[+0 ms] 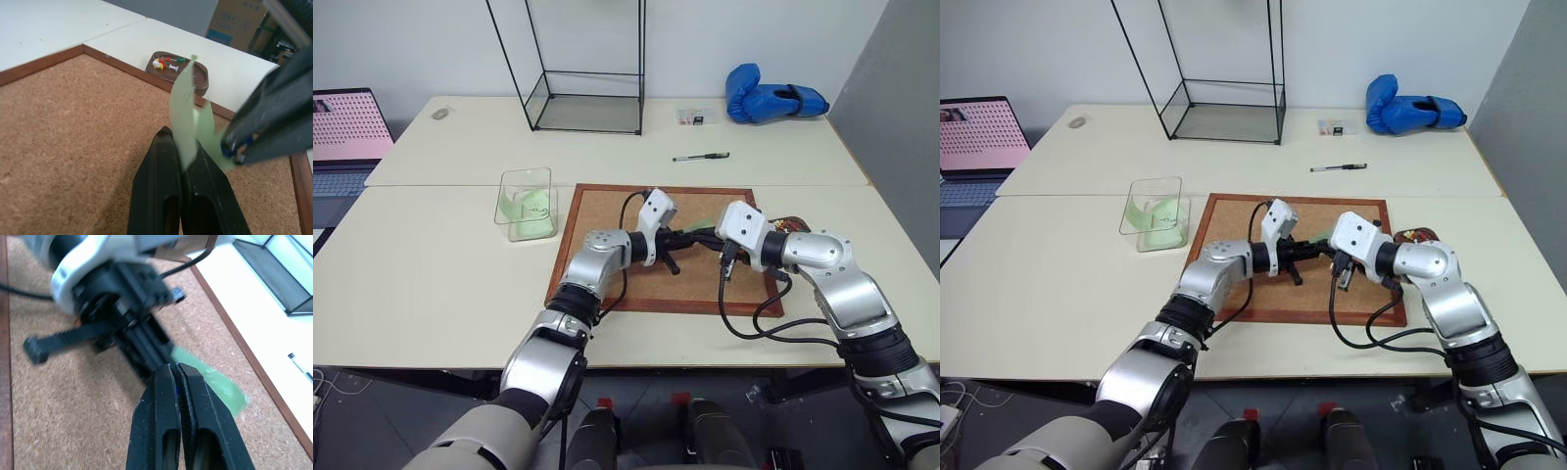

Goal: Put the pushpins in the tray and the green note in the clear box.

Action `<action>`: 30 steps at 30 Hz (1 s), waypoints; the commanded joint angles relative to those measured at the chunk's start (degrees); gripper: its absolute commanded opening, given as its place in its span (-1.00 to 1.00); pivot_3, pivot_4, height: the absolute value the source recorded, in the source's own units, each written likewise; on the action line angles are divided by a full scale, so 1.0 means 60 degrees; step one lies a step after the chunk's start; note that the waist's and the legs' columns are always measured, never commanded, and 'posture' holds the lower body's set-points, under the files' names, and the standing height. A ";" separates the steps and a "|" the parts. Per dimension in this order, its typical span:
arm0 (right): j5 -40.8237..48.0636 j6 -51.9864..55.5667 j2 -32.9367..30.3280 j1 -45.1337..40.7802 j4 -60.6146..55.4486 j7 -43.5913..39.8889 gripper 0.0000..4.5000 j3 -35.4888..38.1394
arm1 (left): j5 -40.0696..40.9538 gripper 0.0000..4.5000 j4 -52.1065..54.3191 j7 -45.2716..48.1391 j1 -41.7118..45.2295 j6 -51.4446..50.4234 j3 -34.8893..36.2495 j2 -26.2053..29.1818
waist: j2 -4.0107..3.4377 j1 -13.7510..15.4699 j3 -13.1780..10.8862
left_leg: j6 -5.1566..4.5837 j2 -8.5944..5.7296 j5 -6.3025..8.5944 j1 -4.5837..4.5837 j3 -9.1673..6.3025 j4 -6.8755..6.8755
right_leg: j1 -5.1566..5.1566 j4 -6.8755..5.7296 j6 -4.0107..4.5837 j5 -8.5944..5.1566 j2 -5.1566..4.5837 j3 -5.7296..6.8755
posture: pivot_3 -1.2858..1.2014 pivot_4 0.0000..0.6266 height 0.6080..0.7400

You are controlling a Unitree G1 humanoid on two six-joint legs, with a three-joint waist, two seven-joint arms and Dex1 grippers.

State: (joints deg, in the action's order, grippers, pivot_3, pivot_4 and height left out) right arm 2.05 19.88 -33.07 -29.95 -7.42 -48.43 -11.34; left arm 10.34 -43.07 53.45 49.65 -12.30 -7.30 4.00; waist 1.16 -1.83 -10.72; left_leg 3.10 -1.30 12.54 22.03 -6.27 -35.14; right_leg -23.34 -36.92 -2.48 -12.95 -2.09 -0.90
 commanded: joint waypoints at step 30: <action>-0.1031 -0.0207 -0.2340 0.1279 0.1756 0.2053 -1.00 0.1851 | 0.0267 -0.96 0.1737 -0.0820 -0.0621 -0.0479 0.0509 0.0400 | 0.0000 0.0012 0.0000 | -0.0001 -0.0010 0.0000 0.0001 0.0013 -0.0001 | 0.0002 0.0003 0.0000 0.0000 -0.0010 -0.0009 | 0.03 -0.52 1.00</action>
State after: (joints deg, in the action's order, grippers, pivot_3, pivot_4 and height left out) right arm -1.95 22.23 -46.35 -21.48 2.65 -37.46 -0.20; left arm 11.13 -35.98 48.69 45.74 -14.81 -4.04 7.20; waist 1.17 -1.76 -10.72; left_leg 3.10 -1.35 12.54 22.02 -6.18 -35.13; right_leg -23.32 -36.90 -2.48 -12.95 -2.15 -0.97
